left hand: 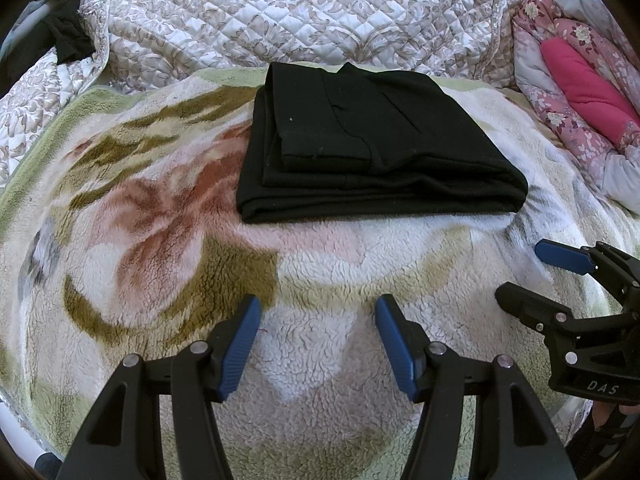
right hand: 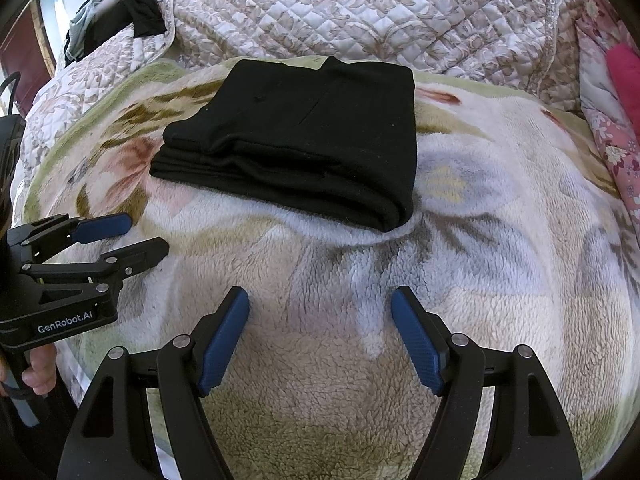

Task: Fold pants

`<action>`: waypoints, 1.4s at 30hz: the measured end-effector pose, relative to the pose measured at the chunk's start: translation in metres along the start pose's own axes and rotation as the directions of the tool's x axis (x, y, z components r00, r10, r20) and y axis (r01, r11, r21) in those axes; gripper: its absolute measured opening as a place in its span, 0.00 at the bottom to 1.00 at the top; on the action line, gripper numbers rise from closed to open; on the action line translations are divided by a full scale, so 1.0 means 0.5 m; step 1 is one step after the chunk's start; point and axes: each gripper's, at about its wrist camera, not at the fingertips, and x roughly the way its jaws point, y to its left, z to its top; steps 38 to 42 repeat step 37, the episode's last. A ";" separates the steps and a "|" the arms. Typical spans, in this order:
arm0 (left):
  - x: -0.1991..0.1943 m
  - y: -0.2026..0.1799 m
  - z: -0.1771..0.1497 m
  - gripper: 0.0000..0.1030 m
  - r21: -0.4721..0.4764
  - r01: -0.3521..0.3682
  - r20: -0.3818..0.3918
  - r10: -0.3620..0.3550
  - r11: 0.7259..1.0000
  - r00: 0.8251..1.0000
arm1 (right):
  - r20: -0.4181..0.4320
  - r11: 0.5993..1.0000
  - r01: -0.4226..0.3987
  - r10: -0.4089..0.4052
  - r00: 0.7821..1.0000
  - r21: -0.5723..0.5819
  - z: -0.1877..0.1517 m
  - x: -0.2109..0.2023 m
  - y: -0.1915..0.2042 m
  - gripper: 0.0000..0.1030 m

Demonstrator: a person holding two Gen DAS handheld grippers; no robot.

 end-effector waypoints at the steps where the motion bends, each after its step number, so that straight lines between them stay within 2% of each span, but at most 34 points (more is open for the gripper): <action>1: 0.000 0.000 0.001 0.61 0.000 0.000 -0.001 0.000 1.000 1.000 | 0.000 1.000 0.000 0.000 1.000 0.000 0.000 0.000 0.000 0.72; 42: 0.001 -0.001 0.001 0.62 0.001 -0.001 -0.003 0.001 1.000 1.000 | -0.004 1.000 -0.009 0.008 1.000 -0.027 0.003 0.000 0.005 0.73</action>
